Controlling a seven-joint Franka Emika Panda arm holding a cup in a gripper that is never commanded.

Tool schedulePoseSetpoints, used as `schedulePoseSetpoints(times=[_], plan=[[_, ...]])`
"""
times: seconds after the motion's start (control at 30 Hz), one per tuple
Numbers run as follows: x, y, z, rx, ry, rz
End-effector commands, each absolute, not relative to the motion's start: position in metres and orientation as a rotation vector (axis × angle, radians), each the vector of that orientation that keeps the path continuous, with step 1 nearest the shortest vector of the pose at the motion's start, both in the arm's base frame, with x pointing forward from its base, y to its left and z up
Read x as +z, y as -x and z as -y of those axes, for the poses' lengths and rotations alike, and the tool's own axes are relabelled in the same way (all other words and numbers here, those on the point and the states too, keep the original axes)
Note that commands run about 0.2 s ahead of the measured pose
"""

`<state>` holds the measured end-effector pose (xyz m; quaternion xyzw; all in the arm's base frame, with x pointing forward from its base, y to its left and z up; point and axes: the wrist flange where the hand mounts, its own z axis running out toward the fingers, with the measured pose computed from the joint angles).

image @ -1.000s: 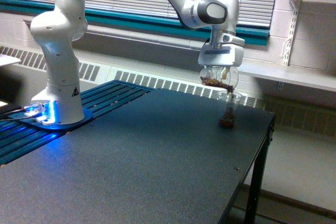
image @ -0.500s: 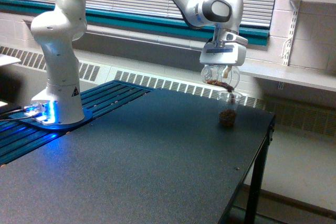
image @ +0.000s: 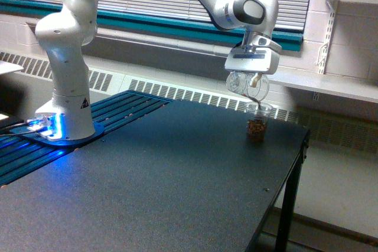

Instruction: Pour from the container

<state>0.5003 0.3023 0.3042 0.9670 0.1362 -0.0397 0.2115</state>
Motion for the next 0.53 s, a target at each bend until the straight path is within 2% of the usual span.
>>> schedulePoseSetpoints(times=[0.03,0.53], plan=[[0.3088,-0.5025,-0.3099,-0.149,-2.654,-0.429],[0.3121,-0.5104,-0.3087,-0.179,-2.677,-0.403]])
